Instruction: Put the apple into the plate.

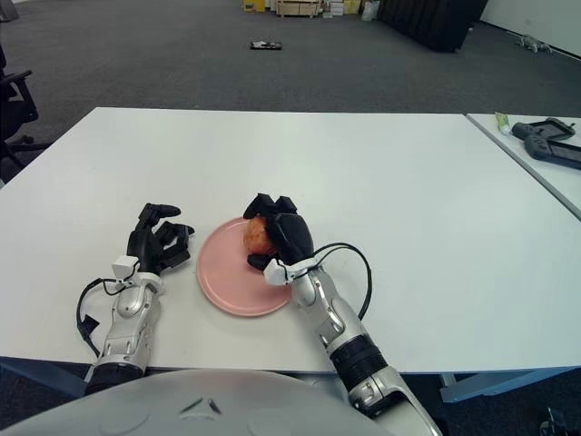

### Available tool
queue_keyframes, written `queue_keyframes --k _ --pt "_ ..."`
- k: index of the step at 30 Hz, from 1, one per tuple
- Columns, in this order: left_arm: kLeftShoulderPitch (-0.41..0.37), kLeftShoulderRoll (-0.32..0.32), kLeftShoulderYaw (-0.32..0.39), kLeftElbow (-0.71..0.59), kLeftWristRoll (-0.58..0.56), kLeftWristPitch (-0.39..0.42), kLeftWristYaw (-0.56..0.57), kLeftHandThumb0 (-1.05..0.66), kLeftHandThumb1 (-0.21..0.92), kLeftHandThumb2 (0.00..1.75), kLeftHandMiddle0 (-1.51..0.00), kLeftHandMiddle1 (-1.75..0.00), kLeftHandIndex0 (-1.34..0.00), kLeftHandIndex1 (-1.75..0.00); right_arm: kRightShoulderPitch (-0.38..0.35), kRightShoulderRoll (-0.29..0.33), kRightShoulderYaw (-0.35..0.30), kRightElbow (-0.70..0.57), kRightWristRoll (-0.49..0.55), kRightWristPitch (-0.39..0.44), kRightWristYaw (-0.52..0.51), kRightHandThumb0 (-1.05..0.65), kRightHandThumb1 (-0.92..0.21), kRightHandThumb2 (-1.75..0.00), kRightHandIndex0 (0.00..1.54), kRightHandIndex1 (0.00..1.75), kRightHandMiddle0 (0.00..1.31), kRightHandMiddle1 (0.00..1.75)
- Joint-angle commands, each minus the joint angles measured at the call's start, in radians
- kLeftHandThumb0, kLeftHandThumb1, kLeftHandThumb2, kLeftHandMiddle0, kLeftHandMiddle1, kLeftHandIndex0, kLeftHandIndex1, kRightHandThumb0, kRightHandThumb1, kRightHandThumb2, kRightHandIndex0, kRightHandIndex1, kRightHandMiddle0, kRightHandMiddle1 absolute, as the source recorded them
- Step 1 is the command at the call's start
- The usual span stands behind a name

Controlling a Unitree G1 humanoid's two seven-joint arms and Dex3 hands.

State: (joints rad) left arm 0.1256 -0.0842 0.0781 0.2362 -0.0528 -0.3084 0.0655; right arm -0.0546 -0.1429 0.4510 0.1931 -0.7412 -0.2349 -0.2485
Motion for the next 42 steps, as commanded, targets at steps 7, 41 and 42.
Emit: queue_keyframes --k 7,41,42 --pt "0.025 -0.003 0.003 0.013 -0.008 0.044 0.000 -0.01 0.43 1.08 -0.66 -1.40 -0.39 -1.75 0.008 -0.049 0.056 0.030 -0.093 0.120 0.075 0.00 -0.07 -1.60 0.82 1.70 0.56 1.75" --pt "0.019 -0.003 0.002 0.014 0.000 0.051 0.007 -0.01 0.43 1.09 -0.66 -1.43 -0.37 -1.75 0.047 -0.213 0.030 -0.216 0.091 0.046 0.369 -1.04 -0.83 -0.28 0.00 0.00 0.00 0.01" --pt "0.019 -0.002 0.002 0.015 0.002 0.052 0.008 -0.01 0.43 1.09 -0.66 -1.43 -0.37 -1.75 0.051 -0.217 0.024 -0.232 0.103 0.050 0.385 -1.04 -0.83 -0.28 0.00 0.00 0.00 0.00"
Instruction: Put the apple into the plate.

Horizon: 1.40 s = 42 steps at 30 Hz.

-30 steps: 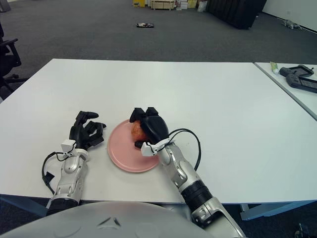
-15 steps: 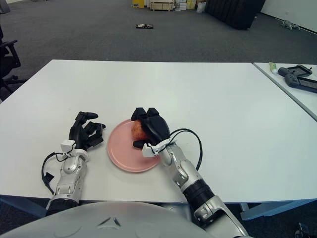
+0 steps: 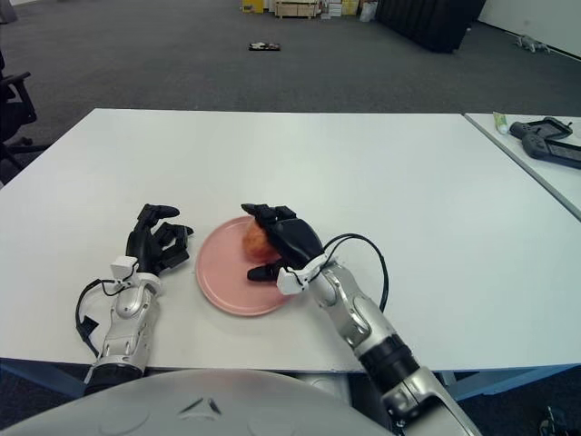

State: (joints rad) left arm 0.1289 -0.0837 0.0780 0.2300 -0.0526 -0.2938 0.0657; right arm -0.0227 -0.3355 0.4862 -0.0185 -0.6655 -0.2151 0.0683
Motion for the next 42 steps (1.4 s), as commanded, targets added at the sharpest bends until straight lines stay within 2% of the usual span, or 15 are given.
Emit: queue_keyframes --k 1,5,12,18,24,26,29,34,36,42 --pt "0.015 -0.002 0.001 0.022 0.002 0.038 0.008 -0.01 0.42 1.10 -0.67 -1.42 -0.38 -1.75 0.027 -0.028 -0.021 -0.039 0.040 0.033 0.080 -1.04 -0.83 -0.26 0.00 0.00 0.00 0.00" --pt "0.014 -0.001 0.001 0.022 0.003 0.040 0.007 -0.01 0.41 1.11 -0.67 -1.42 -0.39 -1.75 0.044 -0.034 -0.042 -0.079 0.062 0.037 0.106 -1.05 -0.82 -0.24 0.00 0.00 0.00 0.00" --pt "0.016 0.002 0.000 0.020 0.006 0.040 0.006 -0.01 0.41 1.12 -0.66 -1.43 -0.39 -1.75 0.079 -0.033 -0.084 -0.117 0.102 0.007 0.093 -1.05 -0.82 -0.22 0.00 0.00 0.00 0.00" --pt "0.012 0.002 0.000 0.032 0.011 0.026 0.009 -0.01 0.39 1.15 -0.66 -1.47 -0.39 -1.75 0.136 -0.024 -0.148 -0.175 0.226 -0.008 0.106 -1.05 -0.83 -0.21 0.00 0.00 0.00 0.00" --pt "0.008 0.002 0.001 0.038 0.015 0.017 0.012 -0.01 0.38 1.16 -0.68 -1.46 -0.39 -1.75 0.174 0.012 -0.209 -0.202 0.362 -0.040 0.099 -1.05 -0.86 -0.22 0.00 0.00 0.00 0.00" --pt "0.007 0.002 0.001 0.041 0.015 0.012 0.011 -0.01 0.38 1.17 -0.68 -1.46 -0.40 -1.75 0.190 0.026 -0.234 -0.195 0.416 -0.068 0.094 -1.05 -0.88 -0.22 0.00 0.00 0.00 0.00" --pt "0.006 0.002 0.003 0.044 0.014 0.009 0.008 -0.01 0.37 1.17 -0.68 -1.45 -0.40 -1.75 0.202 0.043 -0.267 -0.150 0.444 -0.151 0.054 -1.05 -0.91 -0.26 0.00 0.00 0.00 0.00" --pt "0.008 0.002 0.004 0.041 0.010 0.011 0.005 -0.01 0.39 1.14 -0.67 -1.44 -0.40 -1.75 0.182 0.093 -0.330 0.002 0.494 -0.343 -0.023 -1.05 -0.92 -0.39 0.00 0.00 0.00 0.00" --pt "0.008 0.003 0.004 0.040 0.010 0.013 0.005 -0.01 0.39 1.14 -0.67 -1.43 -0.40 -1.75 0.177 0.107 -0.339 0.028 0.513 -0.374 -0.026 -1.05 -0.92 -0.44 0.00 0.00 0.00 0.00" --pt "0.009 0.001 0.004 0.037 0.007 0.014 0.004 -0.01 0.42 1.10 -0.67 -1.41 -0.39 -1.75 0.168 0.156 -0.399 0.097 0.656 -0.410 -0.012 -1.05 -0.92 -0.58 0.01 0.00 0.01 0.01"
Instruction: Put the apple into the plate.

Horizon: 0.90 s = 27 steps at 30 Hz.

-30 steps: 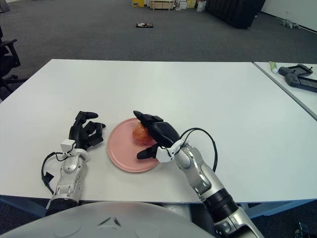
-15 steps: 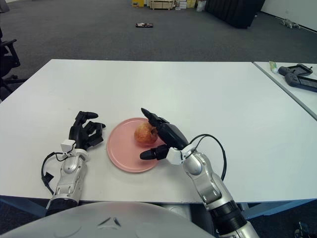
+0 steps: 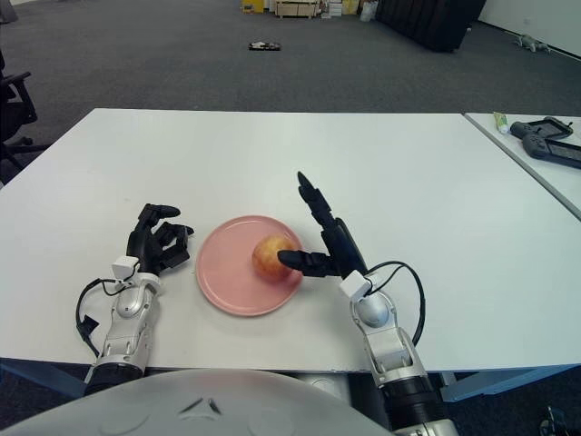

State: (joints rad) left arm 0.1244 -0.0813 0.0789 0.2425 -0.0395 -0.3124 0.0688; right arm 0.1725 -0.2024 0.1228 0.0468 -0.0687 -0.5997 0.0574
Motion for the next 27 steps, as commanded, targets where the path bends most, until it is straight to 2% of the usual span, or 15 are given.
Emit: queue_keyframes --k 1,6,8,9,10,11,14,17,22,27 --pt "0.013 -0.001 0.003 0.023 -0.007 0.035 0.000 -0.01 0.42 1.10 -0.67 -1.41 -0.39 -1.75 -0.030 0.038 -0.045 0.041 0.075 -0.028 -0.008 -1.05 -0.92 -0.58 0.01 0.00 0.01 0.01" --pt "0.013 0.002 0.002 0.021 -0.010 0.041 -0.006 -0.01 0.42 1.10 -0.65 -1.43 -0.38 -1.75 -0.036 0.090 -0.077 0.060 0.127 -0.026 -0.016 -0.98 -0.92 -0.65 0.09 0.08 0.00 0.30" --pt "0.014 0.002 0.002 0.020 -0.012 0.041 -0.009 -0.01 0.42 1.10 -0.65 -1.44 -0.38 -1.75 -0.035 0.110 -0.088 0.060 0.136 -0.022 -0.024 -0.96 -0.92 -0.66 0.09 0.12 0.00 0.36" --pt "0.014 0.003 0.002 0.020 -0.015 0.040 -0.012 -0.01 0.42 1.11 -0.65 -1.44 -0.38 -1.75 -0.032 0.128 -0.098 0.057 0.128 -0.023 -0.047 -0.93 -0.92 -0.68 0.05 0.27 0.00 0.43" --pt "0.014 0.003 0.002 0.021 -0.017 0.039 -0.015 -0.01 0.42 1.11 -0.65 -1.44 -0.38 -1.75 -0.026 0.147 -0.108 0.053 0.113 -0.025 -0.073 -0.93 -0.92 -0.68 0.05 0.27 0.00 0.43" --pt "0.014 0.003 0.002 0.021 -0.019 0.038 -0.017 -0.01 0.42 1.11 -0.65 -1.44 -0.38 -1.75 -0.021 0.160 -0.115 0.049 0.101 -0.026 -0.091 -0.88 -0.92 -0.71 0.04 0.47 0.00 0.64" --pt "0.014 0.003 0.002 0.021 -0.023 0.036 -0.020 -0.01 0.42 1.11 -0.66 -1.45 -0.37 -1.75 -0.017 0.192 -0.135 0.047 0.060 -0.031 -0.143 -0.83 -0.92 -0.76 0.05 0.68 0.00 0.90" --pt "0.015 0.003 0.003 0.019 -0.026 0.038 -0.021 -0.01 0.42 1.11 -0.66 -1.45 -0.37 -1.75 -0.021 0.221 -0.154 0.057 0.032 -0.040 -0.191 -0.77 -0.92 -0.77 0.11 0.80 0.00 1.11" --pt "0.016 0.000 0.003 0.016 -0.025 0.040 -0.016 -0.01 0.43 1.10 -0.65 -1.43 -0.38 -1.75 -0.048 0.257 -0.200 0.156 -0.009 -0.063 -0.283 -0.68 -0.91 -0.78 0.21 0.90 0.01 1.31" --pt "0.017 -0.001 0.003 0.012 -0.024 0.043 -0.012 -0.01 0.44 1.07 -0.65 -1.41 -0.38 -1.75 -0.055 0.280 -0.233 0.216 -0.051 -0.070 -0.364 -0.58 -0.86 -0.88 0.30 0.99 0.15 1.42"
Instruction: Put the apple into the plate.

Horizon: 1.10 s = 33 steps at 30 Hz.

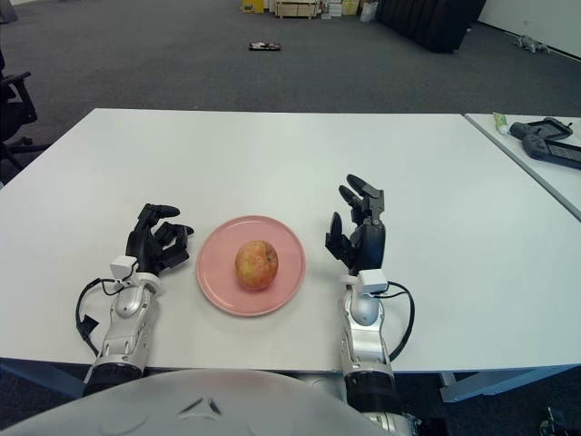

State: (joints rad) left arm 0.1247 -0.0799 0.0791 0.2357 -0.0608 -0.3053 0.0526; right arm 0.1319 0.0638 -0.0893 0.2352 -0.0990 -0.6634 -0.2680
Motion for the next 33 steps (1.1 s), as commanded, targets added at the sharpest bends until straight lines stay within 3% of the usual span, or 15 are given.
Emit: queue_keyframes --k 1,4,7,12,22,33 --pt "0.017 -0.003 0.003 0.019 -0.003 0.036 0.004 -0.01 0.44 1.07 -0.64 -1.41 -0.38 -1.75 -0.012 0.023 -0.023 0.018 -0.027 0.014 -0.054 -0.55 -0.84 -0.91 0.32 1.01 0.19 1.45" --pt "0.018 -0.003 0.005 0.017 -0.003 0.038 0.006 -0.01 0.45 1.06 -0.64 -1.40 -0.38 -1.75 -0.001 0.044 -0.028 -0.002 -0.038 0.071 -0.087 -0.42 -0.86 -0.69 0.39 1.03 0.21 1.65" --pt "0.018 -0.005 0.007 0.013 -0.005 0.047 0.009 -0.01 0.46 1.05 -0.64 -1.40 -0.38 -1.75 0.016 0.058 -0.027 -0.025 -0.060 0.140 -0.114 -0.38 -0.85 -0.65 0.44 1.06 0.23 1.71" --pt "0.018 -0.004 0.009 0.009 -0.001 0.057 0.012 -0.01 0.46 1.04 -0.64 -1.40 -0.37 -1.75 0.031 0.055 -0.014 -0.047 -0.093 0.193 -0.134 -0.37 -0.80 -0.70 0.50 1.13 0.26 1.74" --pt "0.015 -0.001 0.008 0.018 -0.004 0.039 -0.001 -0.01 0.46 1.05 -0.63 -1.41 -0.37 -1.75 0.045 0.019 0.013 -0.013 -0.089 0.204 -0.081 -0.38 -0.68 -0.86 0.60 1.21 0.34 1.75" --pt "0.013 0.003 0.007 0.017 0.003 0.047 0.006 -0.01 0.44 1.07 -0.65 -1.41 -0.38 -1.75 0.057 0.024 0.015 -0.017 0.060 0.289 0.080 -0.40 -0.59 -0.99 0.61 1.30 0.40 1.75"
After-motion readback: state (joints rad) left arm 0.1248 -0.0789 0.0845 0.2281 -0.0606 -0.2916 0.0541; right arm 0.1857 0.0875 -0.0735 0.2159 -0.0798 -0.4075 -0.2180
